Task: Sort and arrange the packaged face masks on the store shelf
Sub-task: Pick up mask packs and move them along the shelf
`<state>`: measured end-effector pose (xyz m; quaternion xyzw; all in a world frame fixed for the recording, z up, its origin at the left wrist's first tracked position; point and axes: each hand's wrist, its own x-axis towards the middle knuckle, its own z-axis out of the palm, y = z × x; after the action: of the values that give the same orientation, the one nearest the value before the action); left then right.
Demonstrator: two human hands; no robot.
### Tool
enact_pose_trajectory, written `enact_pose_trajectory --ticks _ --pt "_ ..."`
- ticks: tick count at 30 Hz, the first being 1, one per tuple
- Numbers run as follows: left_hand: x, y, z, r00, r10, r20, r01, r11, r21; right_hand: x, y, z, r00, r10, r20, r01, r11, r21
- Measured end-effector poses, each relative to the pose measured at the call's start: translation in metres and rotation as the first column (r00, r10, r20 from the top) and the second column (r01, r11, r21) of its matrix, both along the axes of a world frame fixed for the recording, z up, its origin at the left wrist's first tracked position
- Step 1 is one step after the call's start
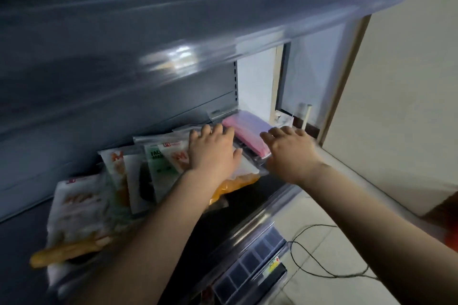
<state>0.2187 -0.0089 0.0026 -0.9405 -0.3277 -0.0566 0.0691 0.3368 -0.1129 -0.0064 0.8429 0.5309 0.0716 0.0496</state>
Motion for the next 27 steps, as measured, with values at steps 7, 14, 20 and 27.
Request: enact_pose_trajectory --ticks 7,14,20,27 --pt "0.036 -0.008 -0.011 0.973 0.231 -0.011 -0.232 0.970 -0.068 0.068 0.012 -0.010 0.973 0.214 -0.090 -0.212 0.977 0.034" --pt "0.048 -0.023 -0.026 0.896 0.429 -0.113 -0.440 0.892 -0.105 0.107 0.032 -0.030 0.917 0.365 -0.159 -0.361 0.931 0.054" --pt "0.053 -0.021 -0.032 0.809 0.577 -0.115 -0.588 0.793 -0.161 0.118 0.050 -0.050 0.880 0.387 -0.276 -0.373 0.922 0.103" --pt "0.055 -0.020 -0.035 0.682 0.724 -0.104 -0.727 0.655 -0.208 0.143 0.066 -0.063 0.801 0.281 -0.529 -0.227 0.960 0.166"
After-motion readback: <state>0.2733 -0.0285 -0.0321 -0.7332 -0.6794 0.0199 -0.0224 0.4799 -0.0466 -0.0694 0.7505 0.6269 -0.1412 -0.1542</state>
